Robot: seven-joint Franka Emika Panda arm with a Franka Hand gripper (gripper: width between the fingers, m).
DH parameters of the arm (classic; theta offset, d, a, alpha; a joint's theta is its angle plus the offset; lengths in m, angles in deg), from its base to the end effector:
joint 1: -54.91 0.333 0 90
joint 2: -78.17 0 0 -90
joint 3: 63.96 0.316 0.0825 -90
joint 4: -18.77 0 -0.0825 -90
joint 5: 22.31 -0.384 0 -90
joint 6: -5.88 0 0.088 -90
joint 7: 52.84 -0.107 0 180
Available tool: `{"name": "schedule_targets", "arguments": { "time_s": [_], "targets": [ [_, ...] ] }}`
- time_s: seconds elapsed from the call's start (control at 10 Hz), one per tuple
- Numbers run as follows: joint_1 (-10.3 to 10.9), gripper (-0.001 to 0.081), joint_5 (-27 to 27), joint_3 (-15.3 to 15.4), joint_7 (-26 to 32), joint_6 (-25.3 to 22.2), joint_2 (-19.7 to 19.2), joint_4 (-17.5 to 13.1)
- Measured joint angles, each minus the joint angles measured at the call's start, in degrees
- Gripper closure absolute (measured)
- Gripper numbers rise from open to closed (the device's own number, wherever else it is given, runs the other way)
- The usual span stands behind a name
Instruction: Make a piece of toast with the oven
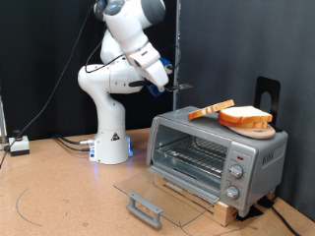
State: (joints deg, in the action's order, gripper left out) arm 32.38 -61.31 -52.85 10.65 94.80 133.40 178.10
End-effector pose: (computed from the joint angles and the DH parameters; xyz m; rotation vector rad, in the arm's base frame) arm 0.2588 0.0167 0.4500 -2.4073 -0.9106 -0.1826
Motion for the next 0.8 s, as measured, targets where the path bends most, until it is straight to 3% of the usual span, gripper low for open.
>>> {"name": "schedule_targets", "arguments": {
  "time_s": [0.3, 0.5, 0.8],
  "targets": [
    [-1.3, 0.0339, -0.5, -0.1, -0.9, 3.6, 0.0, 0.5],
    [-5.3, 0.0339, -0.3, -1.0, -2.3, 8.7, -0.1, 1.2],
    [-11.0, 0.0339, 9.6, -2.6, -2.4, 6.4, -2.6, 0.1]
  ]
}}
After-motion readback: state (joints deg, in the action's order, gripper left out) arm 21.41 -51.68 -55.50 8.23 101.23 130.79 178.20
